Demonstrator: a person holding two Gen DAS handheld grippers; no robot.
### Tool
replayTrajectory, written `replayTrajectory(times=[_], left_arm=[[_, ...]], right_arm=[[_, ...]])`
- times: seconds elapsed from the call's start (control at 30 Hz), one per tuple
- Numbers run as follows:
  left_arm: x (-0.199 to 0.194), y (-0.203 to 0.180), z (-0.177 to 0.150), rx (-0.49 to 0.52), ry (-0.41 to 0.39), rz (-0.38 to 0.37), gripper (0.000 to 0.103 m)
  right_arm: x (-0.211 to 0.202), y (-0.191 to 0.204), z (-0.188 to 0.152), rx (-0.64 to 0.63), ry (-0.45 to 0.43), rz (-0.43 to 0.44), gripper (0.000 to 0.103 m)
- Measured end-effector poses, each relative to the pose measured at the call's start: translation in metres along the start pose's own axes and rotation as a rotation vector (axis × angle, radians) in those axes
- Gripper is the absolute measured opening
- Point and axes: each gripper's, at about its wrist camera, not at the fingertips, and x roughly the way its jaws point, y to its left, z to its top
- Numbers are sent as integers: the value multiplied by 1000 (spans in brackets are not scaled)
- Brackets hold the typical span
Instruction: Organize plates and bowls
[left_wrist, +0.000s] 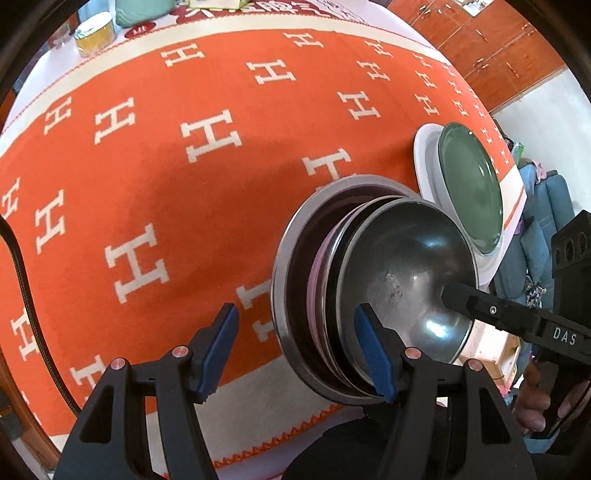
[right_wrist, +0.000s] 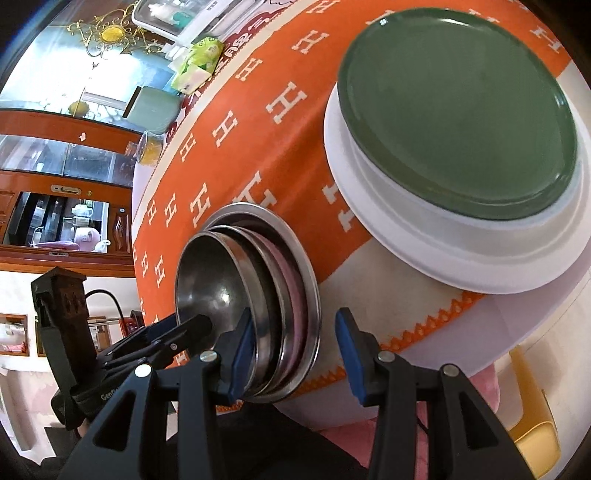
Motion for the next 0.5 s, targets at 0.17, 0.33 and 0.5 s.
replayTrajectory(times=[0.17, 0.33, 0.5], left_arm=[[9, -2, 2, 11, 10, -2, 63], [15, -5, 0, 40, 31, -5, 63], [15, -12, 2, 83, 19, -3, 56]], right_arm=[[7, -4, 0, 20, -1, 20, 44], [13, -3, 0, 28, -16, 41, 42], [16, -3, -2, 43, -28, 50, 35]])
